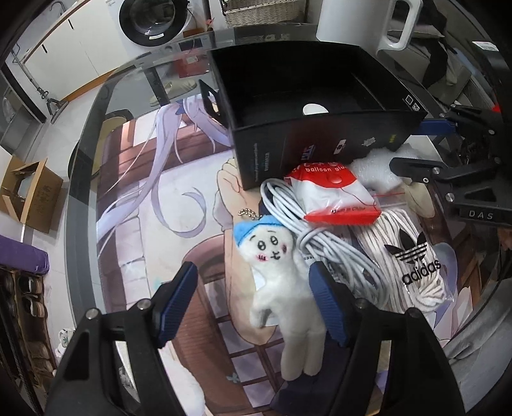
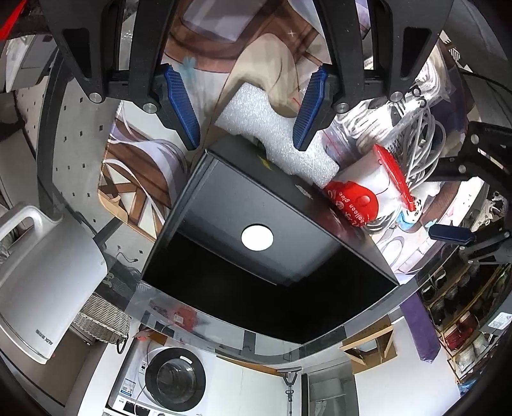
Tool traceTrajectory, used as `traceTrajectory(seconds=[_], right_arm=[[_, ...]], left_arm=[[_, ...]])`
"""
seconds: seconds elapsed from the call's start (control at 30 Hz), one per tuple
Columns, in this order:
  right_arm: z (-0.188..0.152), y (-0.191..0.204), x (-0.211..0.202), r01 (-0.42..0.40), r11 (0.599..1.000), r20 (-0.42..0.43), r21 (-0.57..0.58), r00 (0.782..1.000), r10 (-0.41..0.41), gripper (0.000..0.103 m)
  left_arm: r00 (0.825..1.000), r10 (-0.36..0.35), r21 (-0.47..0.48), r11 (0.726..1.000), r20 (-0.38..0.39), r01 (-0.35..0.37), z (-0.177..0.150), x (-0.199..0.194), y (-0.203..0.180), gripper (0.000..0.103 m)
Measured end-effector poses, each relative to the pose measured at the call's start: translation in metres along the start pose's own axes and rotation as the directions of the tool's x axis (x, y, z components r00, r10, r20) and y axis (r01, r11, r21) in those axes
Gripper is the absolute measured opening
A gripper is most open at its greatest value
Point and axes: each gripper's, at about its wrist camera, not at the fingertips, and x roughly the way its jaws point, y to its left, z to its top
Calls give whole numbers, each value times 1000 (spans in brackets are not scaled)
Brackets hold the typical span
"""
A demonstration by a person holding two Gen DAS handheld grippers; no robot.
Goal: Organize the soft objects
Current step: 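Grasp the white plush doll with the left gripper while the right gripper grasps the white foam piece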
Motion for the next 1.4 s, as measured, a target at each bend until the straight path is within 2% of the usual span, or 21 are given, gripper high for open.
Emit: traceTrajectory(seconds=[0.13,0.2,0.27,0.33,0.43,0.57,0.77,0.87,0.97,1.03,1.07,1.1,1.17,1.4], right_arm=[[0,0,0,-18,1000,-5,6,1000,18,62],[-3,2,2,-103,995,-52,19,993,104,62],[-10,9,6,-172,985,-121,14,978,172,62],[-16,17,2,-174,985,-127,-11,977,172,62],[-19,23,-9,-230,973,-124,-4,966,227,62],[-15,29,-12,-166,985,-102,-46,982,161,62],[-11,39,-4,-157,985,-83,-77,985,151,47],[-14,42,2,-133,987,-75,-90,989,126,46],[-19,46,8,-120,988,-80,-99,990,113,45],[-18,47,7,-117,989,-80,-92,991,110,39],[-18,46,6,-112,989,-78,-93,991,105,37],[-18,47,6,-114,989,-78,-92,991,107,37],[-19,48,6,-114,988,-80,-99,991,107,36],[-20,52,0,-107,988,-59,-110,993,101,32]], left_arm=[[1000,19,14,1000,2,-19,1,0,-4,73],[999,35,25,999,12,-35,0,-2,-6,74],[999,45,24,999,18,-46,-2,-4,-6,74],[999,40,16,999,14,-40,-3,-5,-4,74],[999,29,1,1000,14,-29,-3,-7,1,74],[1000,29,10,1000,1,-29,-3,1,2,74],[999,44,18,999,-1,-44,2,5,2,74],[998,66,54,996,11,-66,2,4,-6,73],[998,63,66,996,-9,-63,0,10,-11,64],[999,40,58,998,-23,-39,2,14,-10,56],[999,30,53,998,-25,-29,2,14,-10,46],[999,22,51,999,-27,-20,3,14,-10,40],[999,20,51,999,-27,-19,3,13,-10,34],[1000,27,47,999,3,-27,3,6,-6,32]])
